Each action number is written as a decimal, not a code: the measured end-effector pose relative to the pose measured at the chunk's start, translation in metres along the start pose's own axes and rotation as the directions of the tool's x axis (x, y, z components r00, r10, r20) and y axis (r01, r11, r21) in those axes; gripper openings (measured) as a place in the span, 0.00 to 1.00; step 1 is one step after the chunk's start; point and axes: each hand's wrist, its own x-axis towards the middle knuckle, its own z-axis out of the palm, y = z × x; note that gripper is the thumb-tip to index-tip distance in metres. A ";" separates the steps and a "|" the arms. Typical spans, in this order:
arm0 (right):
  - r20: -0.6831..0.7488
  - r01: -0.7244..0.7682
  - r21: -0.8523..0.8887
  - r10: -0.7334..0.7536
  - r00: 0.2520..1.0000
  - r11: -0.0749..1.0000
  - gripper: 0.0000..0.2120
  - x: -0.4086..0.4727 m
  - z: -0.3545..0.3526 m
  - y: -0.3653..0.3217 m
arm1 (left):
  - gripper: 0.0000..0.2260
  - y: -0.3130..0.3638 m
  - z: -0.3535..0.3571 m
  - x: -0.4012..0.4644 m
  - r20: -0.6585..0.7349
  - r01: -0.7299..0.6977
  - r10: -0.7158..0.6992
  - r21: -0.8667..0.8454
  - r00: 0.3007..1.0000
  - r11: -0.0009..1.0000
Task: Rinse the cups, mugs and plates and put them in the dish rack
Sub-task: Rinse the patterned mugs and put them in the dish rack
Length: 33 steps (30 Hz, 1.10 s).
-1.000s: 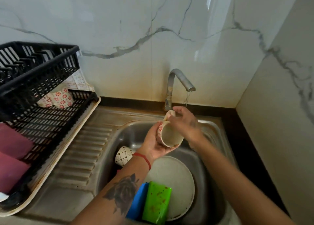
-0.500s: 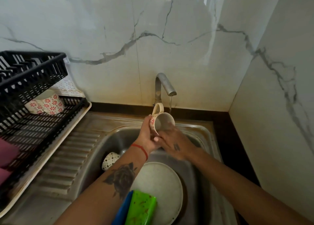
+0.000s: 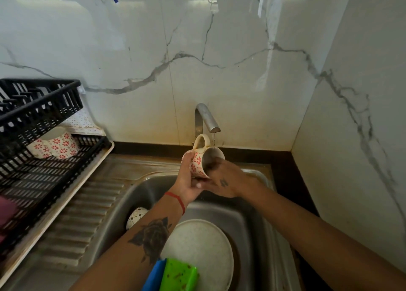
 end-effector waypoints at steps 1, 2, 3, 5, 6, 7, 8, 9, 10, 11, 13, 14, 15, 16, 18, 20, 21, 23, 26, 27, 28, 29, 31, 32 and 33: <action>0.047 -0.035 -0.061 0.038 0.998 0.998 0.28 0.002 -0.003 0.001 | 0.25 -0.002 0.000 -0.001 -0.010 -0.003 0.003 0.010 1.000 1.000; 0.084 -0.104 -0.018 0.105 0.991 0.994 0.27 0.005 -0.006 -0.003 | 0.25 -0.004 -0.001 -0.001 -0.019 -0.011 0.011 0.009 1.000 1.000; 0.111 -0.180 0.122 0.167 0.980 0.976 0.25 0.008 -0.008 -0.008 | 0.25 -0.006 -0.001 0.000 -0.018 -0.011 0.011 -0.007 1.000 1.000; 0.184 -0.312 0.460 0.255 0.949 0.831 0.18 0.014 -0.006 -0.024 | 0.25 -0.010 -0.003 0.000 0.009 0.000 0.000 -0.050 1.000 0.999; 0.179 -0.322 0.594 0.270 0.946 0.737 0.18 0.016 -0.004 -0.030 | 0.25 -0.010 -0.004 0.000 0.017 -0.006 0.007 -0.056 1.000 0.998; 0.158 -0.306 0.665 0.272 0.949 0.682 0.18 0.015 -0.002 -0.033 | 0.25 -0.008 -0.005 0.001 0.013 -0.013 0.014 -0.052 1.000 0.999; 0.153 -0.278 0.690 0.240 0.959 0.669 0.19 0.013 -0.002 -0.034 | 0.26 -0.006 -0.006 0.001 -0.004 -0.015 0.015 -0.040 1.000 0.999; 0.162 -0.249 0.636 0.189 0.969 0.730 0.20 0.010 -0.001 -0.030 | 0.26 -0.003 -0.007 0.001 -0.027 -0.014 0.013 -0.022 1.000 1.000; 0.163 -0.206 0.449 0.147 0.976 0.870 0.22 0.009 -0.001 -0.022 | 0.26 -0.001 -0.007 0.001 -0.047 -0.014 0.013 -0.011 0.999 1.000; 0.136 -0.151 0.139 0.132 0.982 0.979 0.24 0.008 -0.002 -0.016 | 0.26 0.000 -0.006 0.000 -0.055 -0.017 0.016 -0.016 0.998 1.000; 0.022 -0.087 -0.315 0.098 0.995 0.945 0.28 0.009 -0.001 -0.008 | 0.26 -0.001 -0.002 -0.002 -0.051 -0.024 0.021 -0.061 0.998 0.998; -0.018 -0.087 -0.330 0.086 0.996 0.940 0.29 0.012 0.001 -0.008 | 0.26 -0.001 0.000 -0.002 -0.051 -0.031 0.027 -0.067 0.998 0.997; -0.033 -0.129 -0.195 0.125 0.992 0.972 0.29 0.015 0.001 -0.011 | 0.25 -0.002 0.002 -0.001 -0.054 -0.034 0.030 -0.060 0.998 0.998; -0.021 -0.188 0.053 0.189 0.982 0.981 0.27 0.018 0.001 -0.015 | 0.26 -0.003 0.003 0.000 -0.057 -0.031 0.028 -0.047 0.998 0.998; 0.132 -0.306 0.570 0.283 0.950 0.762 0.22 0.021 -0.001 -0.023 | 0.27 -0.004 0.003 0.001 -0.047 -0.030 0.029 -0.022 0.998 0.999; 0.128 -0.249 0.747 0.234 0.964 0.616 0.16 0.018 0.002 -0.024 | 0.29 -0.001 0.002 0.001 -0.032 -0.048 0.048 0.027 0.998 0.999; 0.100 -0.194 0.665 0.173 0.980 0.721 0.14 0.013 0.001 -0.021 | 0.29 0.002 0.001 0.001 -0.026 -0.046 0.048 0.060 0.999 0.997; 0.056 -0.092 0.178 0.084 0.995 0.980 0.23 0.010 0.001 -0.006 | 0.29 0.009 -0.001 0.001 -0.015 -0.032 0.033 0.107 0.999 0.994; -0.038 -0.044 -0.097 0.040 0.998 0.994 0.25 0.015 -0.003 0.007 | 0.30 0.009 -0.005 -0.001 -0.010 -0.022 0.023 0.050 1.000 0.999; -0.060 -0.066 0.074 0.070 0.996 0.995 0.23 0.017 -0.005 0.006 | 0.30 0.004 -0.007 -0.001 0.016 -0.016 0.016 -0.023 1.000 1.000; -0.051 -0.097 0.293 0.117 0.992 0.951 0.21 0.018 -0.007 0.000 | 0.31 -0.002 -0.007 -0.001 0.046 -0.020 0.025 -0.109 0.999 0.994; -0.016 -0.123 0.510 0.153 0.988 0.851 0.18 0.019 -0.005 -0.004 | 0.31 -0.006 -0.007 -0.002 0.067 -0.041 0.054 -0.180 0.996 0.983; 0.017 -0.115 0.673 0.140 0.990 0.731 0.17 0.018 0.000 -0.011 | 0.32 -0.006 -0.005 0.000 0.075 -0.097 0.116 -0.223 0.990 0.970; 0.034 -0.103 0.607 0.104 0.994 0.788 0.20 0.016 0.001 -0.012 | 0.31 -0.003 -0.004 0.000 0.070 -0.114 0.131 -0.204 0.989 0.972; 0.039 -0.074 0.461 0.063 0.997 0.884 0.25 0.014 0.001 -0.008 | 0.31 -0.001 -0.003 0.000 0.062 -0.125 0.138 -0.178 0.988 0.976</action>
